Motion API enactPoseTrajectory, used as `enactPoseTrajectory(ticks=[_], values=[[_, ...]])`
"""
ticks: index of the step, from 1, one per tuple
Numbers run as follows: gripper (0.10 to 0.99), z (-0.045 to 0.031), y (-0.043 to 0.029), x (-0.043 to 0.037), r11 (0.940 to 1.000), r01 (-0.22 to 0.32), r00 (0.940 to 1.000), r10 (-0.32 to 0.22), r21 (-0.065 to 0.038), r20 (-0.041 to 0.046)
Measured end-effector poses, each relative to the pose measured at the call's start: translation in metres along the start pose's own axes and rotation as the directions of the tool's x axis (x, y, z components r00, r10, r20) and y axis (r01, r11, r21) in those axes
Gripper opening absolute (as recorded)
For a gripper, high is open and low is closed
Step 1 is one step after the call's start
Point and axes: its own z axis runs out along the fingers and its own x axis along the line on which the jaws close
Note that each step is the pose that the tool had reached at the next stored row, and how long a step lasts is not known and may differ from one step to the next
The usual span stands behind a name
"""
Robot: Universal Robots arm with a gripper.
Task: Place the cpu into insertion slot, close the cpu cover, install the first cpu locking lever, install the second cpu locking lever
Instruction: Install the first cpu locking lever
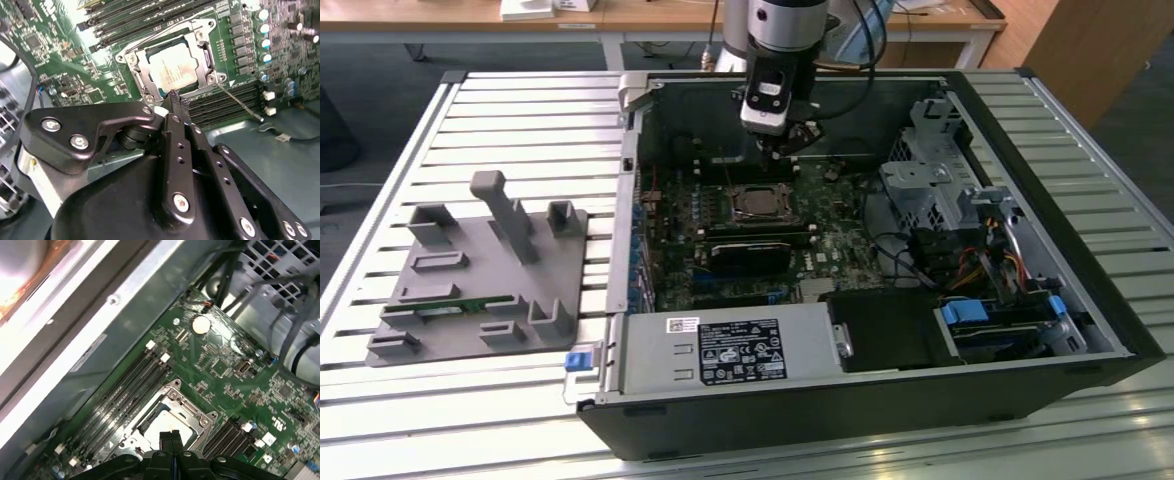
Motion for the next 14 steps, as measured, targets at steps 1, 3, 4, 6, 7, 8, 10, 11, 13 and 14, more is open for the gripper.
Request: enactPoseTrajectory(ticks=[1, 3, 4, 6, 7, 8, 10, 11, 13, 14], values=[[0.106, 0.0000, 0.0000, 0.0000, 0.9999, 0.013, 0.9999, -0.013, 0.000, -0.0002], [0.106, 0.0000, 0.0000, 0.0000, 0.9992, 0.039, 0.9992, -0.039, 0.000, -0.0008], [0.106, 0.0000, 0.0000, 0.0000, 0.9987, 0.050, 0.9987, -0.050, 0.000, -0.0009], [0.106, 0.0000, 0.0000, 0.0000, 0.9977, 0.068, 0.9977, -0.068, 0.000, -0.0013], [0.106, 0.0000, 0.0000, 0.0000, 0.9969, 0.079, 0.9969, -0.079, 0.000, -0.0015], [0.106, 0.0000, 0.0000, 0.0000, 0.9958, 0.091, 0.9958, -0.091, 0.000, -0.0018], [0.106, 0.0000, 0.0000, 0.0000, 0.9928, 0.120, 0.9928, -0.120, 0.000, -0.0023], [0.106, 0.0000, 0.0000, 0.0000, 0.9911, 0.133, 0.9911, -0.133, 0.000, -0.0025], [0.106, 0.0000, 0.0000, 0.0000, 0.9872, 0.159, 0.9872, -0.159, 0.000, -0.0030], [0.106, 0.0000, 0.0000, 0.0000, 0.9851, 0.172, 0.9851, -0.172, 0.000, -0.0033]])
